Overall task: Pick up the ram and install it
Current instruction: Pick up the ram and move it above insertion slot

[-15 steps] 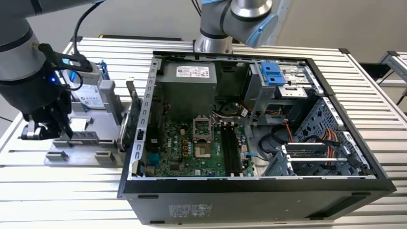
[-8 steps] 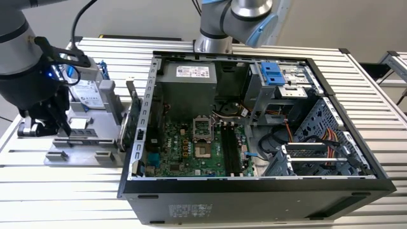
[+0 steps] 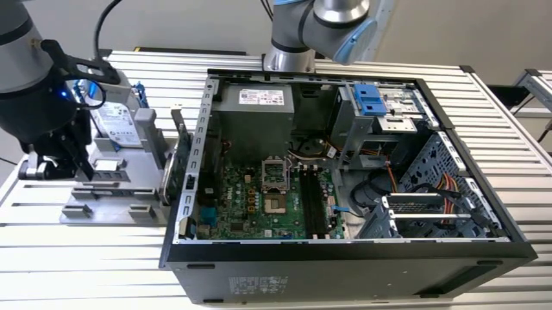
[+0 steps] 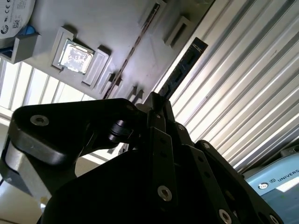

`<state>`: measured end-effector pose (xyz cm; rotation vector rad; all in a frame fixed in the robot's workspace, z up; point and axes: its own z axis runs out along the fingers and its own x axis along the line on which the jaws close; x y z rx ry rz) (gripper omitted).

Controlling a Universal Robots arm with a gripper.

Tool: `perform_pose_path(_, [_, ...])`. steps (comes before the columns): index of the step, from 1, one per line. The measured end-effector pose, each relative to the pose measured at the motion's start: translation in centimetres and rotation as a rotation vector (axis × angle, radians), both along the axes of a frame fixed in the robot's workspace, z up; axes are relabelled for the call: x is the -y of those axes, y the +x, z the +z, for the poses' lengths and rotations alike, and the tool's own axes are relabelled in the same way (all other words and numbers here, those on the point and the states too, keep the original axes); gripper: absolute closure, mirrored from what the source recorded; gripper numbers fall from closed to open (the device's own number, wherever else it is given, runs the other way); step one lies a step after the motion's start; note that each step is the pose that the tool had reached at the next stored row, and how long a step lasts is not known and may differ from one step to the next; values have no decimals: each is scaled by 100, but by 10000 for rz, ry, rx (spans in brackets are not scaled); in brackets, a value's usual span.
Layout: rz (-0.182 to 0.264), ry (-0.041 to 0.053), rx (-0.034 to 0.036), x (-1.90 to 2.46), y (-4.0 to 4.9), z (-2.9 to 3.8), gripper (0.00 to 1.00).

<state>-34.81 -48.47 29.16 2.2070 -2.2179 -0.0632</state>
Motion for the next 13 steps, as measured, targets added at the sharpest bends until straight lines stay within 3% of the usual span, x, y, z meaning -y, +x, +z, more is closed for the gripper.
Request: perform_pose_path(13, [0,-10,1,-3,1,176,100])
